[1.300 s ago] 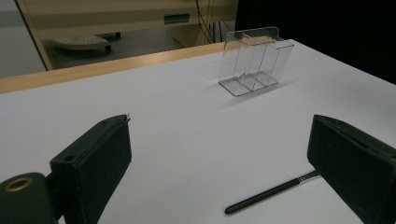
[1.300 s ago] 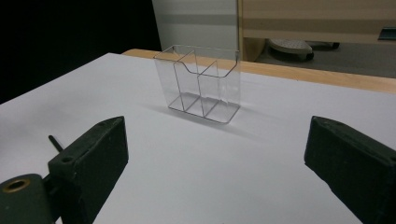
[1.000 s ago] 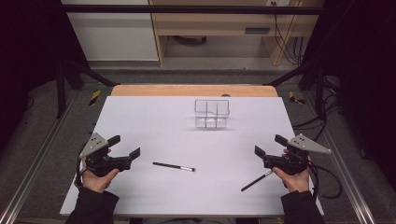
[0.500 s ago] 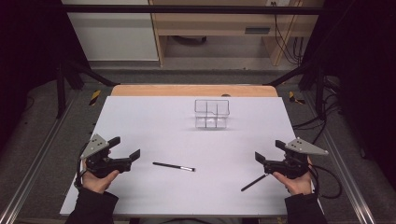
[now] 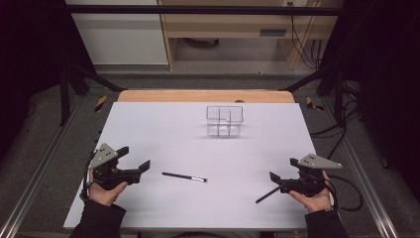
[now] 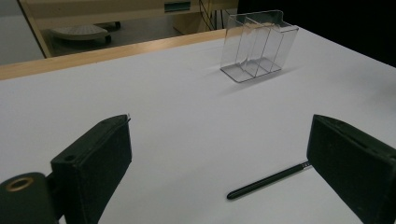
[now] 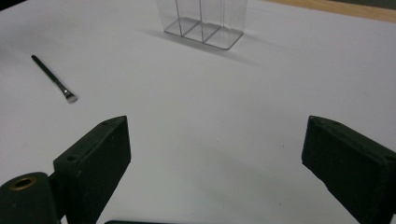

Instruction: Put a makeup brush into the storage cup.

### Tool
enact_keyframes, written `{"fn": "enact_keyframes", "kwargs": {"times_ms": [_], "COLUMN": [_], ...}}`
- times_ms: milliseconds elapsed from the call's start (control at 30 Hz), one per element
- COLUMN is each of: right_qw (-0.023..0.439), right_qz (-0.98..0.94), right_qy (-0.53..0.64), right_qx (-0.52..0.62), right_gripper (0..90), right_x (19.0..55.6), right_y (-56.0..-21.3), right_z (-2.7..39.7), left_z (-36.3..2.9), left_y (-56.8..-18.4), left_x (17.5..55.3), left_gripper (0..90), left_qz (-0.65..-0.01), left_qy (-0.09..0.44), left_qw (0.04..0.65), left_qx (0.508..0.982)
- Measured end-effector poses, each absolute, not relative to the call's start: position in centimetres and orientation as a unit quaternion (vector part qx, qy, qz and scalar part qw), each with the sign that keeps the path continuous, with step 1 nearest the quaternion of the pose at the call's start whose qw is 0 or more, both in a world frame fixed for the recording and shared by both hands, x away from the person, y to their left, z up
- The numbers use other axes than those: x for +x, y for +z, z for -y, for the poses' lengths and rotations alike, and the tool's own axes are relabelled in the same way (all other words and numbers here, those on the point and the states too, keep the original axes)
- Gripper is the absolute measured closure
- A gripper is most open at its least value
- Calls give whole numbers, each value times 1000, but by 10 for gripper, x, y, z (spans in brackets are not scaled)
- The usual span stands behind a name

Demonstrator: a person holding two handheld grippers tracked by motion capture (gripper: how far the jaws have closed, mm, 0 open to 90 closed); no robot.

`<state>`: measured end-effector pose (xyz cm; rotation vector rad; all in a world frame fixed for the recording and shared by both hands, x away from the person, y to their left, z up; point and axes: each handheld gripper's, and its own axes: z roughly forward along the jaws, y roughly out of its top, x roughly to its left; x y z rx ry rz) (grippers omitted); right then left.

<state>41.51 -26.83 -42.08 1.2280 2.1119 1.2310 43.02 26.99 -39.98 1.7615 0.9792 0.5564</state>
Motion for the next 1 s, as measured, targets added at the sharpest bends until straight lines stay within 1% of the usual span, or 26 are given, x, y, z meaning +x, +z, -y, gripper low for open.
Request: {"fn": "enact_keyframes", "kwargs": {"times_ms": [667,1000], "right_qw": [150,136], "right_qz": [-812,-832], "right_qy": [386,354], "right_qx": [411,405], "right_gripper": [96,116], "right_x": [414,414], "right_y": [-445,-453], "right_z": [260,256], "left_z": [-268,-268], "left_y": [-401,-402], "left_x": [431,432], "left_gripper": [62,62], "left_qz": [-403,-403], "left_qy": [232,232], "left_qw": [495,493], "left_qx": [734,735]}}
